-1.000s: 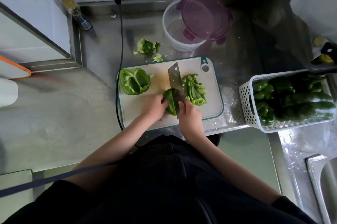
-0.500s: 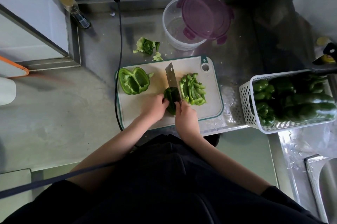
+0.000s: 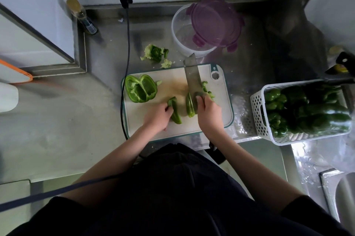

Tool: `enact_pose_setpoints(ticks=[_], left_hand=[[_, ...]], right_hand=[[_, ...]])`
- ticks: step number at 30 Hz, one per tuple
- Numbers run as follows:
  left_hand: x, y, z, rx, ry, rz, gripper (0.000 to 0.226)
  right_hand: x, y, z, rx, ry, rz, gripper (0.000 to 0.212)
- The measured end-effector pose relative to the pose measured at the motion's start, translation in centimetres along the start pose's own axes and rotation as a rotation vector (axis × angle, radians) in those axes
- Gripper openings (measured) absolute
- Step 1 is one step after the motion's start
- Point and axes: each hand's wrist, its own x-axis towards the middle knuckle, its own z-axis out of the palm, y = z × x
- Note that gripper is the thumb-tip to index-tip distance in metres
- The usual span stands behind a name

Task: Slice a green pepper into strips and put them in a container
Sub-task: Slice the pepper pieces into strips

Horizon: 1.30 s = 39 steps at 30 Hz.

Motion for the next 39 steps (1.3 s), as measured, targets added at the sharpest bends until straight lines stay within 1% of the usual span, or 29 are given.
enact_pose_setpoints(ticks=[2,5,8,12,15,18,21,25,29,31,34,36,39], left_hand=[[0.0,0.2,-0.1,-0.031,-0.005,-0.015,0.032],[-0.2,0.3,-0.2,-0.038,-0.010,-0.013,0.032],[-0.6,0.3,-0.1,0.014,-0.003,0.013,0.033],[-0.4,0.4,-0.1,-0.004,-0.004,0.008,0.034],[-0.3,0.6,-0.2,-0.033,-0.005,-0.022,0.034],[-0.4,0.7,-0.5,-0.040,0.055,-0.038,0.036],[-0.6,-0.1,-1.2,0.019,0.133,-0.043,0.040],[-1.0,-0.6,-1.5,0.054,0.057,-0.040,0.040],[-0.6,0.3,-0.9,-0.050,-0.040,-0.015,0.035],[0.0,0.8,-0.3,-0.128,-0.075,0.001,0.034],[0.7,1.4,0.3,-0.155,-0.109,0.002,0.034],[1.1,1.3,0.5,-0.177,-0.116,-0.018,0.033],[1.2,1.0,0.4,-0.214,-0.133,-0.042,0.032]], right_hand=[[-0.5,0.2,0.4,0.010,-0.053,-0.011,0.031],[-0.8,0.6,1.3,-0.046,-0.140,0.025,0.030],[-0.5,1.0,1.0,-0.038,-0.113,0.064,0.030],[-0.1,0.7,-0.2,-0.029,-0.088,0.037,0.033],[-0.7,-0.3,0.1,0.045,-0.053,0.005,0.034],[-1.5,-1.1,1.4,0.080,-0.099,0.019,0.029],[-1.9,-0.8,2.3,0.005,-0.151,0.049,0.030],[-1.6,0.6,1.2,-0.128,-0.165,0.020,0.031],[-1.1,1.8,-0.4,-0.147,-0.094,0.057,0.030],[-1.3,1.7,-0.6,-0.112,-0.060,0.059,0.031],[-2.4,0.7,-0.5,0.012,0.001,0.058,0.032],[-3.1,0.3,-0.2,0.036,-0.017,0.039,0.032],[-3.8,0.2,0.5,0.029,-0.086,0.032,0.034]])
